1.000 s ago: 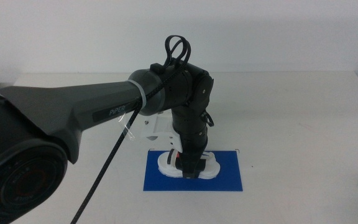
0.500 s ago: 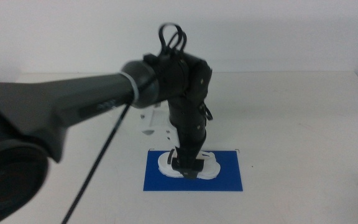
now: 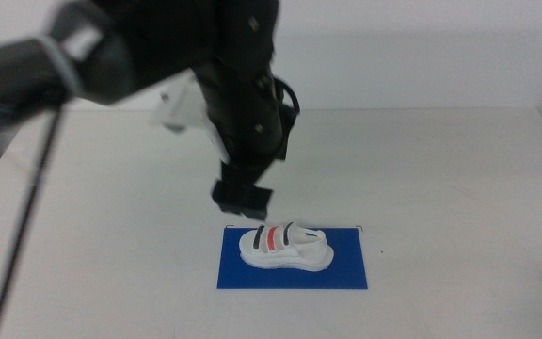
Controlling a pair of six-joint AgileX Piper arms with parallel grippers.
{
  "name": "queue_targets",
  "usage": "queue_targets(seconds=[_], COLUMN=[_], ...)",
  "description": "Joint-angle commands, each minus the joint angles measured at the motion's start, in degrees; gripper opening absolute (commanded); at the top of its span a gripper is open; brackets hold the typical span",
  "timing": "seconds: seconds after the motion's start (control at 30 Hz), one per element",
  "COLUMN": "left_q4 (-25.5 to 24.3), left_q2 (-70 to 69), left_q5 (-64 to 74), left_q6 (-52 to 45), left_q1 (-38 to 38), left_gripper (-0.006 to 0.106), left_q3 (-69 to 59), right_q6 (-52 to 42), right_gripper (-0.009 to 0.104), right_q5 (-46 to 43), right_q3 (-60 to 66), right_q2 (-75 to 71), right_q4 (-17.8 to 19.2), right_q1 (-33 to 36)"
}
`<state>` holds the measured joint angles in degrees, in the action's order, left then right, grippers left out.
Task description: Use one arm to grab the shoe from the table and place it on the mat.
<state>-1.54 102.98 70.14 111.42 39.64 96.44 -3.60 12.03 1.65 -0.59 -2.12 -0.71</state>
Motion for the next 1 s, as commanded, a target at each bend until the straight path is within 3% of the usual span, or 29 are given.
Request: queue_targets(seconds=[0.0, 0.13, 0.33, 0.53, 0.63, 0.7, 0.87, 0.97], left_q4=[-1.24, -8.35, -23.04, -29.22, -33.03, -31.61, -16.16, -11.45], left_q2=[-6.19, -11.38, -19.01, -25.83, -29.07, -31.65, -40.34, -46.7], left_q5=[4.9, 4.83, 4.83, 4.83, 3.43, 0.43, -10.65, -19.08], left_q6=[-5.79, -19.83, -53.32, -88.54, -96.97, -98.79, -106.57, -108.26], left_q1=[0.15, 0.13, 0.13, 0.13, -0.25, -3.05, -15.44, -22.02], left_gripper=[0.094, 0.094, 0.094, 0.094, 0.094, 0.094, 0.094, 0.094], left_q3=[1.63, 1.63, 1.63, 1.63, 0.86, -1.02, -11.2, -20.59], right_q6=[-0.47, -0.47, -0.47, -0.47, -0.47, -0.47, -0.47, -0.47], right_gripper=[0.064, 0.064, 0.064, 0.064, 0.064, 0.064, 0.064, 0.064], right_q5=[-4.37, -4.37, -4.37, -4.37, -4.37, -4.37, -4.37, -4.37], right_q3=[0.28, 0.28, 0.28, 0.28, 0.28, 0.28, 0.28, 0.28], right_q2=[-1.49, -1.49, -1.49, -1.49, -1.49, -1.49, -1.49, -1.49], right_q4=[0.51, 0.51, 0.51, 0.51, 0.51, 0.51, 0.51, 0.51], right_q1=[-0.14, -0.14, -0.14, -0.14, -0.14, -0.14, -0.14, -0.14])
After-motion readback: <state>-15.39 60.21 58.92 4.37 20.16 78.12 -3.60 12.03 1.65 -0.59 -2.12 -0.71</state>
